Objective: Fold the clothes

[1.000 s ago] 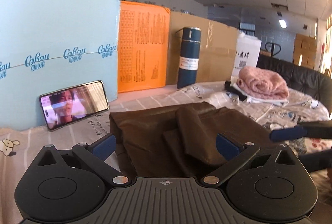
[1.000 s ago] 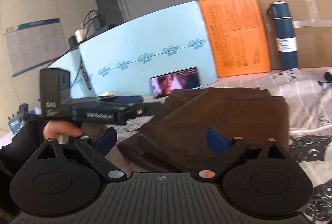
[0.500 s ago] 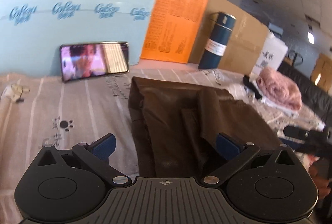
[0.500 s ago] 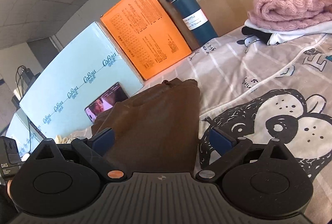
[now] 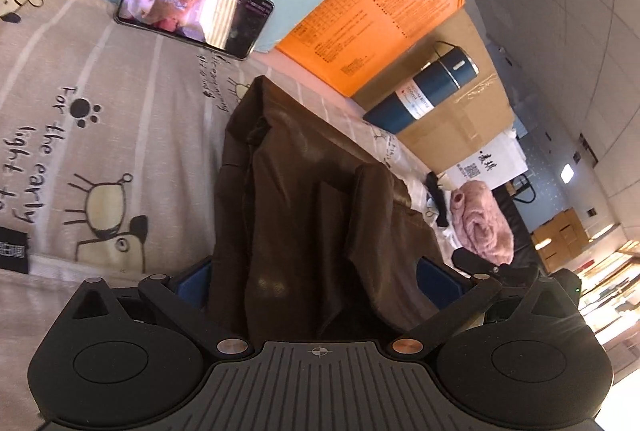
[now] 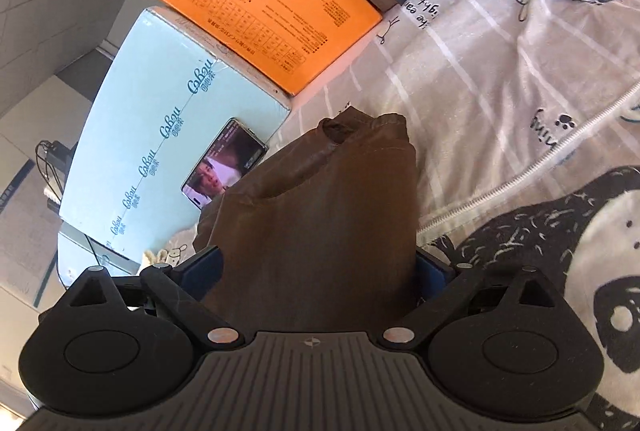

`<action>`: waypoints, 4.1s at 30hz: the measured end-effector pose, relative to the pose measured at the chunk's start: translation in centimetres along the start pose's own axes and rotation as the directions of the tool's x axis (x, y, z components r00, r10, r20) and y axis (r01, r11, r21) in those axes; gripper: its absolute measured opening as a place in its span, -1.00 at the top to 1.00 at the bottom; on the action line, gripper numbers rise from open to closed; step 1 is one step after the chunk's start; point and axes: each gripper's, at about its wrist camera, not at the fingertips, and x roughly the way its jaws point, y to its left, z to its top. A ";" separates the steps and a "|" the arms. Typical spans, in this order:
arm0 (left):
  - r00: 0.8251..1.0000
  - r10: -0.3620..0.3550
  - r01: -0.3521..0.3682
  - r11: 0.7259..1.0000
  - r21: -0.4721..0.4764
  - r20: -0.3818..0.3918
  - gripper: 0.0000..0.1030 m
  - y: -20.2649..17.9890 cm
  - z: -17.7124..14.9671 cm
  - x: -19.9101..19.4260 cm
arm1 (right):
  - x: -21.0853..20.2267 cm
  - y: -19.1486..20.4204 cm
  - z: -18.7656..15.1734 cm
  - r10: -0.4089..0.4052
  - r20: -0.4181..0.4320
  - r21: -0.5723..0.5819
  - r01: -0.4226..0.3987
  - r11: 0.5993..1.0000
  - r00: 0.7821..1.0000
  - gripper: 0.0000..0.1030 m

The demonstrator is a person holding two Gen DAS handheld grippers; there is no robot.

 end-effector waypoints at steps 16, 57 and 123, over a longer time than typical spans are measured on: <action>0.995 -0.094 0.095 0.986 0.135 -0.013 -0.99 -2.6 -4.1 0.4 | -0.8 -0.5 -1.6 0.137 -0.037 -0.025 -0.138 0.990 0.990 -0.34; 0.944 -0.239 0.065 0.811 0.581 0.229 0.31 -29.7 -1.3 24.1 | -15.7 -11.3 9.5 -0.148 0.885 0.078 0.173 0.982 0.441 0.70; 0.727 -0.300 -0.278 0.694 0.664 0.618 -1.00 -16.0 -7.4 8.1 | -5.8 3.0 -5.6 -0.490 0.871 0.307 0.807 0.504 -0.025 -1.00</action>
